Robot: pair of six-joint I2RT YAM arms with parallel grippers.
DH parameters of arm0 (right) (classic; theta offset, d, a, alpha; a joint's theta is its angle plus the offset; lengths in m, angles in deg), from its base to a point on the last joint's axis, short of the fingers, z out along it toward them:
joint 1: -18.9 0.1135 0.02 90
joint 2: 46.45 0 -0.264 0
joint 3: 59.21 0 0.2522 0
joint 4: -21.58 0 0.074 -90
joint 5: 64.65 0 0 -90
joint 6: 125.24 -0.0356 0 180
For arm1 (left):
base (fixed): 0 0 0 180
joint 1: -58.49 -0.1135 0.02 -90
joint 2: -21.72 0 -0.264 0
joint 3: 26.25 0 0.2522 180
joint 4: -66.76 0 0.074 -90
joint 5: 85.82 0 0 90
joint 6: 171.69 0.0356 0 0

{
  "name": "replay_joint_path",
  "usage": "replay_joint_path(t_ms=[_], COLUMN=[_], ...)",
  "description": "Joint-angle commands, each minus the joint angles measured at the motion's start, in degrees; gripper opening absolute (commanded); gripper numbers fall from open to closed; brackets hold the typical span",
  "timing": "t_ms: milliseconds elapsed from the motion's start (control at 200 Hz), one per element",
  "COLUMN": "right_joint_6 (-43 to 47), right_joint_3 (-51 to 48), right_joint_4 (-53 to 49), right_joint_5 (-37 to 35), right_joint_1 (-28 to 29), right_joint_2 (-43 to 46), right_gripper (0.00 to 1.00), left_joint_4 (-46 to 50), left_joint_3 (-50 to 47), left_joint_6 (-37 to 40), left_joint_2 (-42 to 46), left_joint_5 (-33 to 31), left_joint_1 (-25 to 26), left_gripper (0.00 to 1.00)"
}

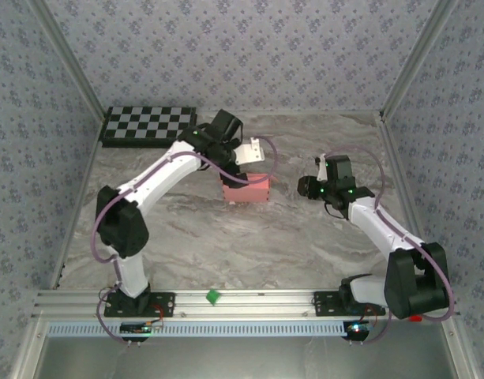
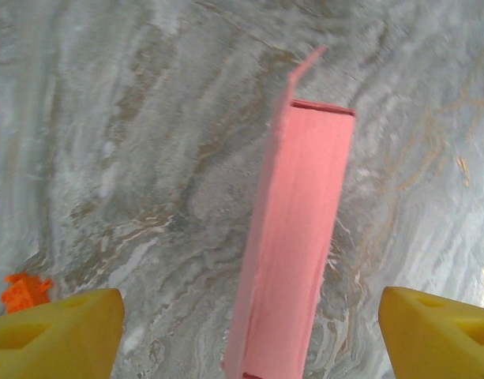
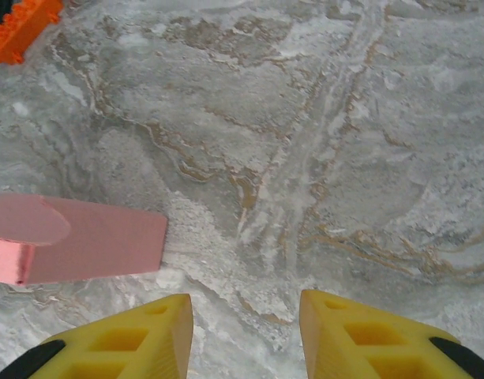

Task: Fold the paper box

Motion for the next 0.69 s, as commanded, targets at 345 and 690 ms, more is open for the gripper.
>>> replay_joint_path(t_ms=[345, 690], right_joint_6=[13.65, 13.88], right_joint_3=[12.20, 18.02], right_joint_4=[-7.18, -11.87], right_joint_5=[2.71, 12.23], right_joint_1=[4.97, 7.33], right_joint_2=[-3.82, -9.14], right_gripper=[0.52, 0.51], left_joint_4=[-16.52, -23.67], left_joint_3=[-17.60, -33.21], left_joint_6=[-41.12, -52.84], left_joint_2=[19.15, 24.53], left_joint_5=[-1.26, 7.38], left_joint_1=[-13.60, -15.66], left_gripper=[0.78, 0.78])
